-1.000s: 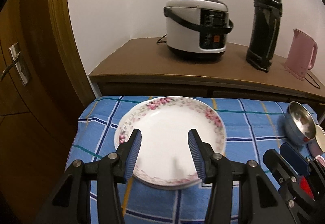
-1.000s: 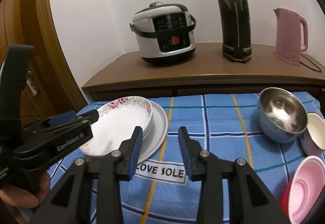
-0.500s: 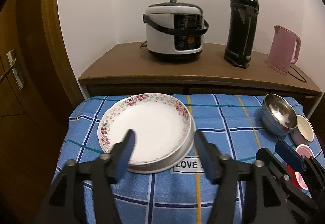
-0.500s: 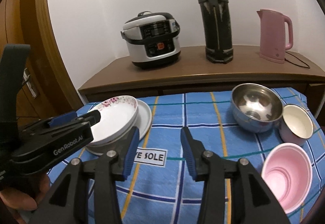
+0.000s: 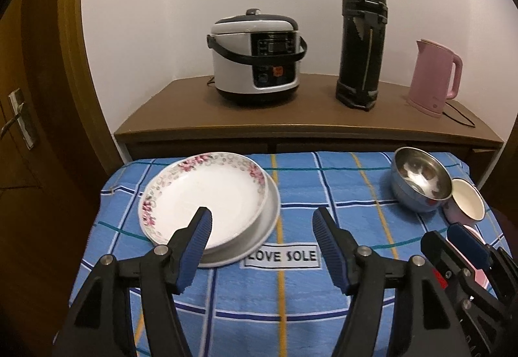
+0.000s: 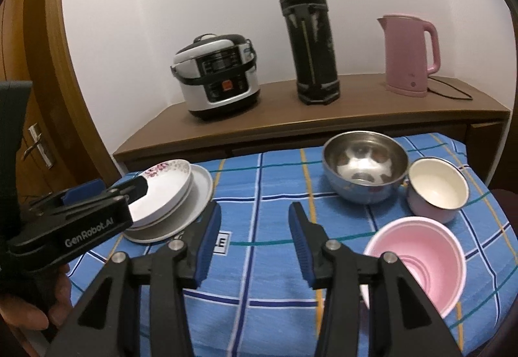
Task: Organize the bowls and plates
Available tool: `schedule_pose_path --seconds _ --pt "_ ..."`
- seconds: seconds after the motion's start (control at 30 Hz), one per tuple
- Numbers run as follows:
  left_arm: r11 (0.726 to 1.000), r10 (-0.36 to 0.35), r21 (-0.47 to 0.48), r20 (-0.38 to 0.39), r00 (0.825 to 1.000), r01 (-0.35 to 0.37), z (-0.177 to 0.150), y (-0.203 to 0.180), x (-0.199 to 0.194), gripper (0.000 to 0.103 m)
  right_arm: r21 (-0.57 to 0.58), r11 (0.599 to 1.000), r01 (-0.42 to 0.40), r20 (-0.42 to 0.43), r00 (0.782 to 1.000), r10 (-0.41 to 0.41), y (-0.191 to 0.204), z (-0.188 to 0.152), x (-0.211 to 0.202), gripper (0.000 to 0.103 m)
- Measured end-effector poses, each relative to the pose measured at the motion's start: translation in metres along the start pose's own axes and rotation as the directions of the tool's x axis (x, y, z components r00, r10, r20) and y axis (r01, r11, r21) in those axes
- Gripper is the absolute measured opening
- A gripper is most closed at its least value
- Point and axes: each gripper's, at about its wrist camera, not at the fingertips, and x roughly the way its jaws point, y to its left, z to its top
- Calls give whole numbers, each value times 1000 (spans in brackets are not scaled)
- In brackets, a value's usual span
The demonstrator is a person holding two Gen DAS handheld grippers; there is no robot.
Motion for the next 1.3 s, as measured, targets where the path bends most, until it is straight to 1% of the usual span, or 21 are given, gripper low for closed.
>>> schedule_pose_path --seconds 0.13,0.2,0.57,0.73,0.97,1.17,1.3 --pt "1000 -8 21 -11 1000 8 -4 -13 2 67 10 1000 19 4 1000 -19 -12 -1 -6 47" --pt "1000 -13 27 -13 1000 14 -6 -19 3 67 16 999 33 9 999 -34 -20 -2 -10 52" --pt "995 -81 55 -41 996 83 -16 -51 8 67 66 990 122 21 992 -124 -69 -7 -33 53" --pt "990 -112 74 -63 992 116 -22 -67 12 67 98 978 184 25 982 -187 -98 -14 -47 53" --pt "984 -140 99 -91 986 149 -26 -91 19 67 149 951 270 14 961 -275 -144 -18 -62 53" --pt "977 -162 126 -105 981 175 -27 -112 23 67 187 930 316 7 946 -323 -174 -21 -72 53" --pt "970 -191 129 -118 974 206 -28 -123 25 67 196 924 328 1 942 -335 -187 -23 -75 53"
